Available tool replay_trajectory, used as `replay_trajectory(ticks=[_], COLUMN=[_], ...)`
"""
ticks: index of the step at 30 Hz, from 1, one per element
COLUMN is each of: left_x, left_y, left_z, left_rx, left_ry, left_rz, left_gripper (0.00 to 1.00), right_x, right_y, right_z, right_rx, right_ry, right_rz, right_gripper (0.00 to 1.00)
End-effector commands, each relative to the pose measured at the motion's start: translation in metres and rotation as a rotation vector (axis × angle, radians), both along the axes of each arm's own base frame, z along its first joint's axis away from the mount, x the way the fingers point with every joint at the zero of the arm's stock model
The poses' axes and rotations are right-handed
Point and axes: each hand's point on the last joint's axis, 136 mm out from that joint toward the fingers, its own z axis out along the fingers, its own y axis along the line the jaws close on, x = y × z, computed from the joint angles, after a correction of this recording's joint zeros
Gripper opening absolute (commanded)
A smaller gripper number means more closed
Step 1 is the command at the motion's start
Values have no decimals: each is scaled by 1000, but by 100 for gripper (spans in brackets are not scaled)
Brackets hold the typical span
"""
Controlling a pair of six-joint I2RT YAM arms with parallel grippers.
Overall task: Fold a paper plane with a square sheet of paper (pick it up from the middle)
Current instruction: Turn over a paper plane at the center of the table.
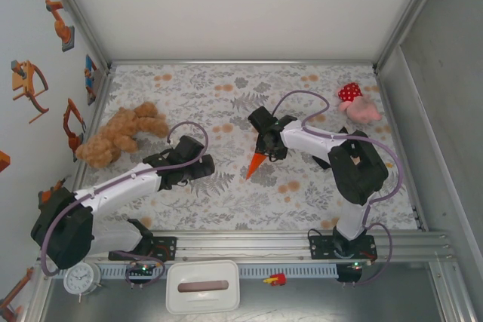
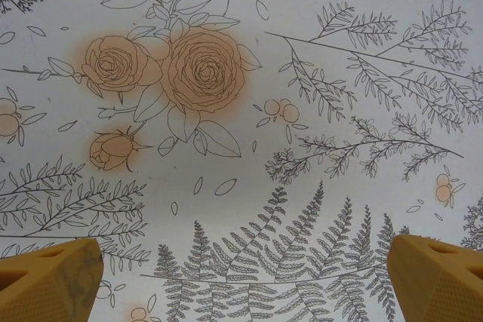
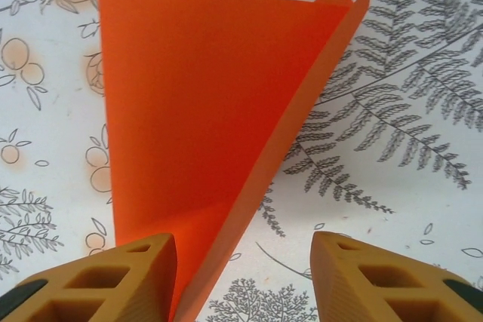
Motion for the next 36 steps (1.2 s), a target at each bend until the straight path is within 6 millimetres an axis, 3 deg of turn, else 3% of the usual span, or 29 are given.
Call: replay_trajectory(ticks=[1,10,15,19,24,29,33,36], left_x=[5,8,9,11,12,13,15,16], left_y=[-5,-6,-3,7,22,33,35,32], left_z=[6,6,9,9,3,0,5,9], left_rx=[-15,-6,-17,-26,-83,-172,-235,-274], left_ry=[-5,4,-6,-9,11,15,-10,-30], left_rz=[0,7,35,73,145,215,236,235], left_gripper=[96,96,96,96,96,96,96,96], right_x=[-5,-5,2,12,22,14,3,-1], right_y=[-14,-13,-16,-6,31,79,105,112], right_z=[10,10,26,46,76,97,92,77], right_rx=[-34,-4,-15,10,134,353,512,566], right_ry=[-26,-28,-89,-143,-205,-242,-223,-194], right_rz=[-69,-110,-100,-25,179,402,492,500], right_gripper=[44,26,2,0,0,0,0,0])
